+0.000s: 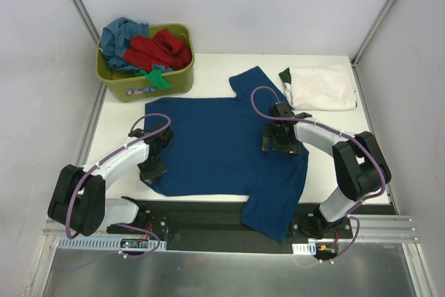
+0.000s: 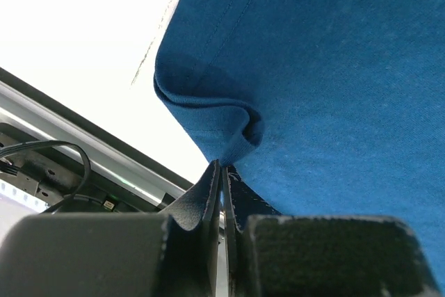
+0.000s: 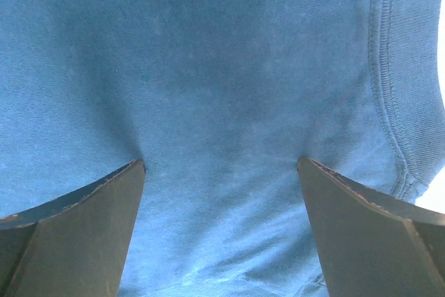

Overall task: Fold and stack the t-shirts
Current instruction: Grap the side of the flattened tshirt closest away from the robot with both arms

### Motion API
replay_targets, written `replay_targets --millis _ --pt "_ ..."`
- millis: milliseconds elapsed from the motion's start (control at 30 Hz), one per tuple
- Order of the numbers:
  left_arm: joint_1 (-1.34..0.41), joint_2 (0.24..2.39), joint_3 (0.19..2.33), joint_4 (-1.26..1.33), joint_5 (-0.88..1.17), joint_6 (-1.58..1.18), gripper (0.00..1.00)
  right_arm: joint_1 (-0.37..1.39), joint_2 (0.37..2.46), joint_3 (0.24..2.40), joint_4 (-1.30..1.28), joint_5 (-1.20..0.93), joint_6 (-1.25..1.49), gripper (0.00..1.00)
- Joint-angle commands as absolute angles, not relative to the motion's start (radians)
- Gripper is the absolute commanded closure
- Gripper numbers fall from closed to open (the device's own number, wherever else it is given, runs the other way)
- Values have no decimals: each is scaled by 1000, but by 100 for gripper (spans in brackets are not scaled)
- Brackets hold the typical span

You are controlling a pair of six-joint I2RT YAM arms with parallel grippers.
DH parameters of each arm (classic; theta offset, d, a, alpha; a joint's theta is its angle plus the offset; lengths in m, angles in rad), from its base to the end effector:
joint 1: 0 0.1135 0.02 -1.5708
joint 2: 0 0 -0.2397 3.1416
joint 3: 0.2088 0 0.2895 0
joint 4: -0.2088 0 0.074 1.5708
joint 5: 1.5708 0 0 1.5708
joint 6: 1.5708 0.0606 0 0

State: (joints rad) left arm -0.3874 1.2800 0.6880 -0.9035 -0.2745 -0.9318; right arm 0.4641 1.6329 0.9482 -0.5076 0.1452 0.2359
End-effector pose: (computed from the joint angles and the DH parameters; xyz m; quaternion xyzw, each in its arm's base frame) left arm 0.2189 -0.0716 0.1029 -0.2711 0.9521 0.0852 0.1132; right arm 0.3095 0.1451 0.0956 -0.0980 0.9747 -0.0026 0.2007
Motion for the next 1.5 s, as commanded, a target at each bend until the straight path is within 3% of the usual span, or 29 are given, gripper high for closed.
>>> replay_targets --millis 0,167,367,633,767,867,1033,1233,1467 --pt "-396 1224 698 -939 -316 -951 100 468 1611 969 -534 156 210 3" --pt "-396 1145 690 -914 -313 -953 100 520 1482 977 -564 205 184 3" --pt "-396 999 637 -874 -302 -942 100 699 1323 982 -776 344 245 3" --pt "-396 887 566 -813 -281 -940 100 1225 1229 844 -954 124 457 1" --pt "-396 900 563 -808 -285 -940 100 1559 1330 914 -1020 116 544 1" --pt "-396 907 563 -804 -284 -939 100 1641 1441 962 -1071 124 574 4" --pt "-396 904 558 -799 -282 -936 100 1640 1459 872 -1057 112 655 23" --pt "-396 904 560 -799 -282 -936 100 1611 1370 766 -906 86 655 32" --pt "-396 913 565 -799 -285 -931 100 1545 1462 686 -816 -23 600 45"
